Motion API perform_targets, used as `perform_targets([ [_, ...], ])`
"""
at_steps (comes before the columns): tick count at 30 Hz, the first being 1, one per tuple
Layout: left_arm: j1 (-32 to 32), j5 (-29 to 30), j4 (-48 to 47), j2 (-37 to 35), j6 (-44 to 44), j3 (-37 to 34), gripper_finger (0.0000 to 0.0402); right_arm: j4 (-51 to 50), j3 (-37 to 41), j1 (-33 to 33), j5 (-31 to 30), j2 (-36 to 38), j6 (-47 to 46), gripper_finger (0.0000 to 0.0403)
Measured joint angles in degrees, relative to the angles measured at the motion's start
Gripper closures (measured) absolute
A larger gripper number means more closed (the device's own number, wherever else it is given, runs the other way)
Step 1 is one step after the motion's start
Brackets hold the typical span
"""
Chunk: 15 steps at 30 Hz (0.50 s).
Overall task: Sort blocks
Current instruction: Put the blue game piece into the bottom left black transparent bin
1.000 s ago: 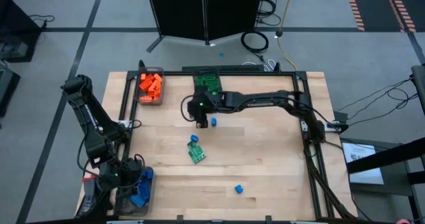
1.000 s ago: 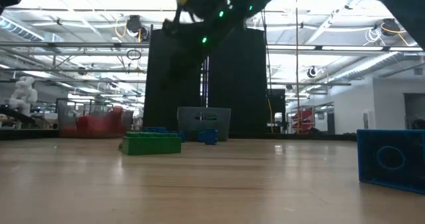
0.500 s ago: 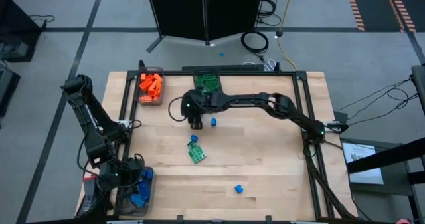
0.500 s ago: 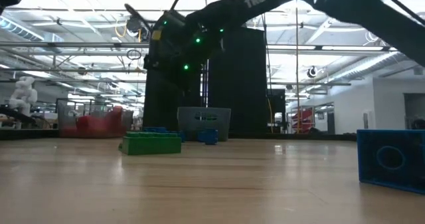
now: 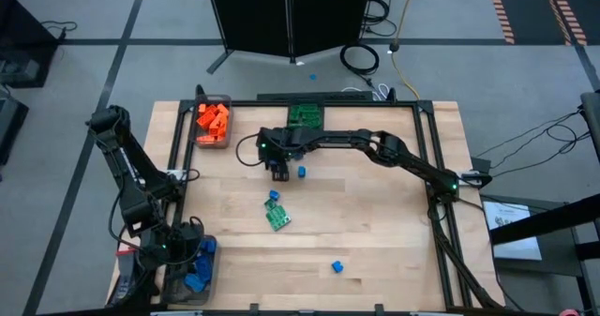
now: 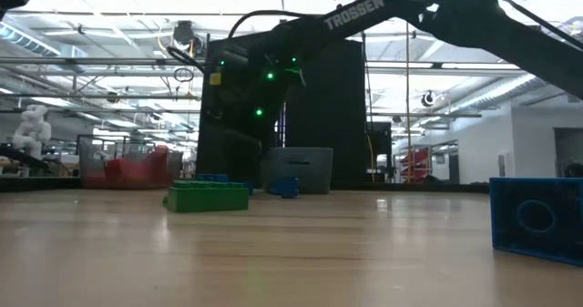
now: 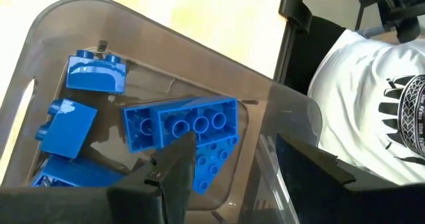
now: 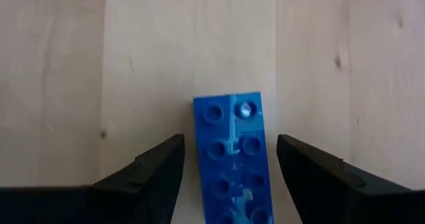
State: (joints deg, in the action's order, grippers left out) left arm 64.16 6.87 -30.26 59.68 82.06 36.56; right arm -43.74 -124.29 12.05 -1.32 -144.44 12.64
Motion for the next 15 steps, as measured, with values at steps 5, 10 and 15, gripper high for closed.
perform_targets([
  [5, 0.0, 0.12, 0.0, 0.0, -0.38, 0.0, 0.0193, -0.83, 0.05, -0.35, -0.24, -0.04, 1.33, 0.0208],
  [10, -0.01, 1.17, 0.0, 0.0, -0.4, 0.0, 0.0193, -0.9, 0.04, -0.5, -0.26, -0.04, 3.41, 0.0284],
  [15, 0.0, 1.69, -0.04, 0.0, -0.44, 0.0, 0.0193, -1.97, -0.8, -1.15, -0.72, 0.42, 5.11, 0.0284],
])
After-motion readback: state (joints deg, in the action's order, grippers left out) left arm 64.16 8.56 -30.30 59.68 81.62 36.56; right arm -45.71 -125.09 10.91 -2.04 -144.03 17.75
